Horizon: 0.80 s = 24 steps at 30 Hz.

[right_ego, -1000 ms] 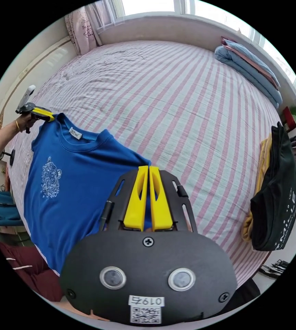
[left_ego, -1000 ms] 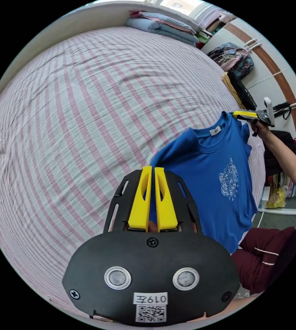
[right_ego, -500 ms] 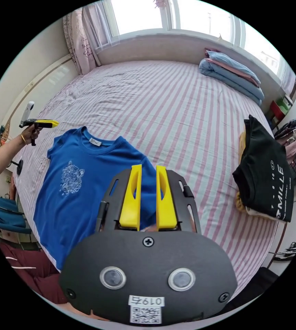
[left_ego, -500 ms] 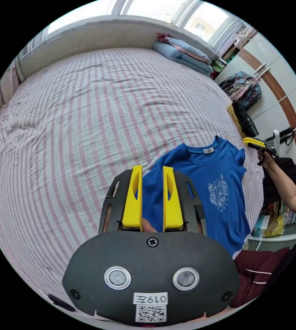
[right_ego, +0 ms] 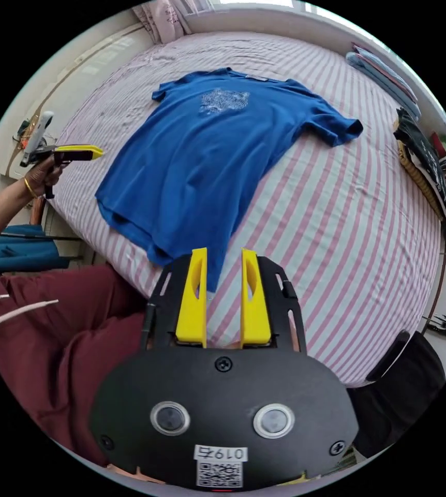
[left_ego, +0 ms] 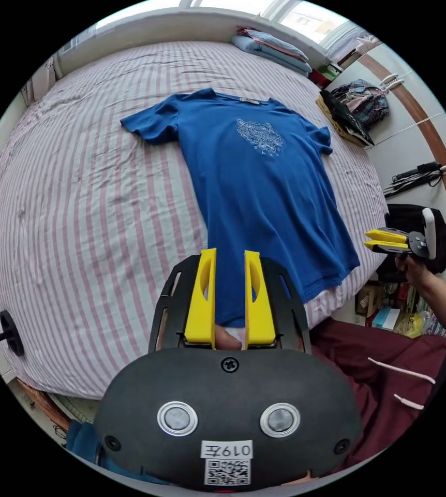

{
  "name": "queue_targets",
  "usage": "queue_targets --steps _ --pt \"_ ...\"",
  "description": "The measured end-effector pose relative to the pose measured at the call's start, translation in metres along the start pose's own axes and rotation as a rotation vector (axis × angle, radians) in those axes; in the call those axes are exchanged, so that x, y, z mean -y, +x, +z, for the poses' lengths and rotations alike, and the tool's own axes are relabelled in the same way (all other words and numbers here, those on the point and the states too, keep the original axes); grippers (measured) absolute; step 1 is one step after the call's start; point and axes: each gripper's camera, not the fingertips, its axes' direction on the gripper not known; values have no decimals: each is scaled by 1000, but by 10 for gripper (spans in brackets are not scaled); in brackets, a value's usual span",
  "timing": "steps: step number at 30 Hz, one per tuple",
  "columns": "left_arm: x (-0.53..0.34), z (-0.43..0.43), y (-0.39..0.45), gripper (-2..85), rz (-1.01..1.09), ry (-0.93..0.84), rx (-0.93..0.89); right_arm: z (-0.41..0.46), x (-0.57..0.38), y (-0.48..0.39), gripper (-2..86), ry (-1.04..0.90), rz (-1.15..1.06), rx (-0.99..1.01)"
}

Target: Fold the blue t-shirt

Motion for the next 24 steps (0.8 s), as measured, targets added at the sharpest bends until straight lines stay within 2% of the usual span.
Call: queue_targets --steps 5,13,24 --pt "-66 3 4 125 -10 -114 45 48 -26 -24 114 -114 -67 -16" --pt "-144 -9 -9 136 -205 -104 -87 81 -47 -15 93 -27 130 101" --pt "-164 -26 8 122 -219 -86 -59 123 -65 -27 14 -14 211 93"
